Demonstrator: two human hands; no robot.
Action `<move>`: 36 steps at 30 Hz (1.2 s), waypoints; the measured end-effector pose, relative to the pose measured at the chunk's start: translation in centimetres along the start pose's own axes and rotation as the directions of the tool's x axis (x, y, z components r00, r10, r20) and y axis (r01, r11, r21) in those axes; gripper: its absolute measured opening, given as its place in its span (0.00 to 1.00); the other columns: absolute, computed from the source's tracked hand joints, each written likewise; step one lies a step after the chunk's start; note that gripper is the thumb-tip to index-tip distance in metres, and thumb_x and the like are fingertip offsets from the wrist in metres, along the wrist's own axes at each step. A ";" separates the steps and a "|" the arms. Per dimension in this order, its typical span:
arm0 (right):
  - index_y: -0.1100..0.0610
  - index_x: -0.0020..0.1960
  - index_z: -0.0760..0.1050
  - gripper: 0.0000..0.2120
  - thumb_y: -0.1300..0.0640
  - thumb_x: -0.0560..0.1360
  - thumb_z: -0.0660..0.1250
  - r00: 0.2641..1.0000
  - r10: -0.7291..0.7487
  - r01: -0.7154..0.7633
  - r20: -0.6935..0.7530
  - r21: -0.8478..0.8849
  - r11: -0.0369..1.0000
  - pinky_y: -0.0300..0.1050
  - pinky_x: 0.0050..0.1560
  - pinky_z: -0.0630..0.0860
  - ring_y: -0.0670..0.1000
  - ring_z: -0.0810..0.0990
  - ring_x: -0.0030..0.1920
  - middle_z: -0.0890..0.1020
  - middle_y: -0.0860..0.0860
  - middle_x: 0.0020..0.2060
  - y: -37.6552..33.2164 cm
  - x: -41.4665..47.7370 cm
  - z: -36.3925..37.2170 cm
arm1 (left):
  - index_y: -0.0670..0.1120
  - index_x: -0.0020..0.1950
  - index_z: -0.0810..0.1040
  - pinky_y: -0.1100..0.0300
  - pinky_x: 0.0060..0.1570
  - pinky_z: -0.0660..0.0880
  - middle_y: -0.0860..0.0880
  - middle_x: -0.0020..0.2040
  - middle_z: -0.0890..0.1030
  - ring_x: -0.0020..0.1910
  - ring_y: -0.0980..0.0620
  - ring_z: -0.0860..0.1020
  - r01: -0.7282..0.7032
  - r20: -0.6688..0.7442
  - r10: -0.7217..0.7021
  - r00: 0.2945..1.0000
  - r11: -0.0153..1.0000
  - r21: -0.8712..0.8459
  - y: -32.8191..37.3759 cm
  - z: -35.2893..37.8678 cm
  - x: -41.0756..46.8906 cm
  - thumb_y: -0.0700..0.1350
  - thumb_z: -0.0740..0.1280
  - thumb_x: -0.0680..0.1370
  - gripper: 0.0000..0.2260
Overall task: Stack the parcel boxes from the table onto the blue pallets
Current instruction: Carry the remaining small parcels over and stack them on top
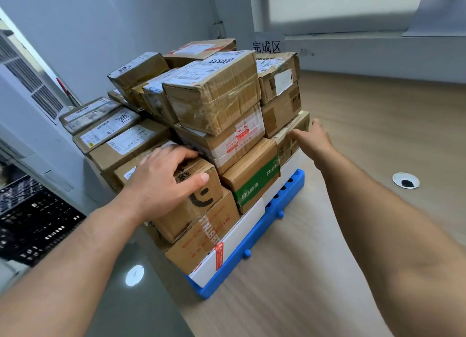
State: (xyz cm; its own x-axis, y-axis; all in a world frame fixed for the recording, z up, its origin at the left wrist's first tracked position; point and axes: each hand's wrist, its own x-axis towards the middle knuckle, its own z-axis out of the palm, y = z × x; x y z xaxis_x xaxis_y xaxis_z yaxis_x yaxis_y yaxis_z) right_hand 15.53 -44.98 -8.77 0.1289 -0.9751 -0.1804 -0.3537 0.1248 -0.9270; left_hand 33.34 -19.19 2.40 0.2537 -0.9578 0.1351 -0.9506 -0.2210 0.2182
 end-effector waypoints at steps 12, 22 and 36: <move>0.47 0.78 0.43 0.47 0.51 0.71 0.72 0.983 -0.008 -0.017 0.182 0.133 0.991 0.55 0.57 0.66 0.59 0.65 0.69 0.62 0.58 0.73 0.5 3.5 -0.3 | 0.49 0.78 0.45 0.52 0.72 0.53 0.48 0.77 0.51 0.76 0.51 0.51 0.094 -0.242 -0.090 0.966 0.996 0.007 2.7 0.1 1.1 0.65 0.68 0.68 0.48; 0.39 0.76 0.38 0.49 0.44 0.69 0.69 0.971 0.012 -0.014 0.240 0.009 1.000 0.69 0.61 0.68 0.64 0.62 0.71 0.56 0.56 0.76 -0.4 3.7 -0.8 | 0.59 0.74 0.32 0.47 0.71 0.57 0.49 0.78 0.49 0.76 0.49 0.51 0.145 -0.093 -0.156 0.983 0.983 -0.111 1.8 0.8 2.1 0.62 0.68 0.71 0.49; 0.47 0.78 0.40 0.47 0.32 0.71 0.63 0.981 -0.008 -0.018 0.196 0.131 0.991 0.65 0.72 0.54 0.61 0.52 0.77 0.50 0.54 0.78 1.1 3.3 -1.1 | 0.58 0.75 0.33 0.47 0.70 0.59 0.49 0.78 0.52 0.76 0.48 0.55 0.169 -0.081 -0.183 0.980 0.973 -0.154 1.6 0.5 2.2 0.61 0.70 0.69 0.50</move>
State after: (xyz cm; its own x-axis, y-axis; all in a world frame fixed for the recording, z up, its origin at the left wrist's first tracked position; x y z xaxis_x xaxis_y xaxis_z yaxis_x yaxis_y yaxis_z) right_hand 14.52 -48.24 -10.02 0.3108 -0.9213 -0.2338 -0.2318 0.1651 -0.9587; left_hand 32.28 -21.75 2.54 0.4371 -0.8830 0.1709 -0.8547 -0.3487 0.3845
